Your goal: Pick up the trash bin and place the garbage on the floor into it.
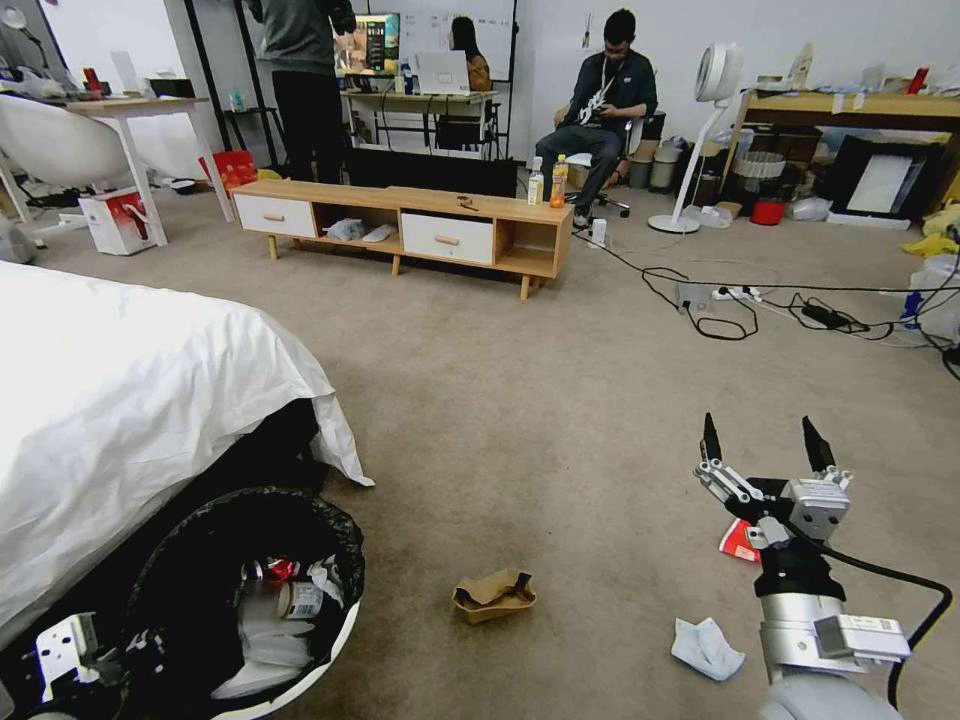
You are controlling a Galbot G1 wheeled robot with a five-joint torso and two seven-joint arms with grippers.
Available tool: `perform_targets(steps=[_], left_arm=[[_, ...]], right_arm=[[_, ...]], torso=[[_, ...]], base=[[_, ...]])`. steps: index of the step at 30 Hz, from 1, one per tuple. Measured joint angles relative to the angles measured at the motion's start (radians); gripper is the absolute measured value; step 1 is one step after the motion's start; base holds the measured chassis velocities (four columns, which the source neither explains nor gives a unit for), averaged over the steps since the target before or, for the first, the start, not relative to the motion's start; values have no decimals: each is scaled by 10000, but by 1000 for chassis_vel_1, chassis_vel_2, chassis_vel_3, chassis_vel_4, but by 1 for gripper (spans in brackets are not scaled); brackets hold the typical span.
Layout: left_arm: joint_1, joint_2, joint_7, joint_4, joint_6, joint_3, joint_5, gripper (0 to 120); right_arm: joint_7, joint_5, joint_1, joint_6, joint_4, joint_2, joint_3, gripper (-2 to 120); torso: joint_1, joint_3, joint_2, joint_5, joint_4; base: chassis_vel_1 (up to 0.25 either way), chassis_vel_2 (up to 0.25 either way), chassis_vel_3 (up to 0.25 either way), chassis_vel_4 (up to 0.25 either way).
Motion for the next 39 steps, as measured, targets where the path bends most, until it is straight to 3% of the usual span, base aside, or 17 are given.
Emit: perform_targets(steps=[7,10,11,13,15,16,19,20,21,22,25,28,29,39], left_arm=[[29,-2,46,30,0,-2,38,1],[42,26,64,46,0,-2,60,1],[41,35,73,62,0,-1,62,1],[40,36,79,73,0,-1,63,1],[36,39,94,114,0,-1,75,1],[36,39,94,114,0,-1,75,1],[28,41,119,182,0,21,117,1],[28,41,119,182,0,21,117,1],[19,58,141,208,0,45,148,1],[19,58,141,208,0,45,148,1],[-50,108,155,283,0,54,152,1],[-63,129,159,311,0,55,151,1],[-70,158,175,353,0,52,148,1],[-86,314,243,510,0,0,89,1]], right_arm=[[51,211,-46,-292,-41,-301,178,100],[138,619,-159,-899,-33,-781,287,100],[345,934,-254,-1632,-28,-1307,353,100],[444,1146,-297,-1987,-28,-1533,360,100],[729,2227,-425,-3371,41,-2194,368,100],[729,2227,-425,-3371,41,-2194,368,100],[1363,3633,-325,-5449,158,-2687,228,100],[1363,3633,-325,-5449,158,-2687,228,100],[1690,4207,-201,-6290,158,-2865,122,100],[1690,4207,-201,-6290,158,-2865,122,100],[2119,5533,-102,-7686,123,-3237,-35,100],[2271,6011,-100,-8104,80,-3365,-101,100],[2421,6601,-89,-8609,-54,-3512,-201,100],[2557,7081,291,-8862,-1705,-3499,-1079,100]], torso=[[0,0,0,0,0],[0,0,0,1,0],[0,0,0,0,0],[0,0,0,0,0],[0,0,0,1,1],[0,0,0,1,1],[0,0,0,1,0],[0,0,0,1,0],[0,0,0,2,1],[0,0,0,2,1],[0,0,0,1,0],[0,0,0,1,0],[0,0,0,0,0],[0,0,0,1,0]], base=[[0,0,0,0],[0,0,0,0],[0,0,0,0],[0,0,0,0],[0,0,0,0],[0,0,0,0],[0,0,0,0],[0,0,0,0],[0,0,0,0],[0,0,0,0],[0,0,0,0],[0,0,0,0],[0,0,0,0],[0,0,0,0]])
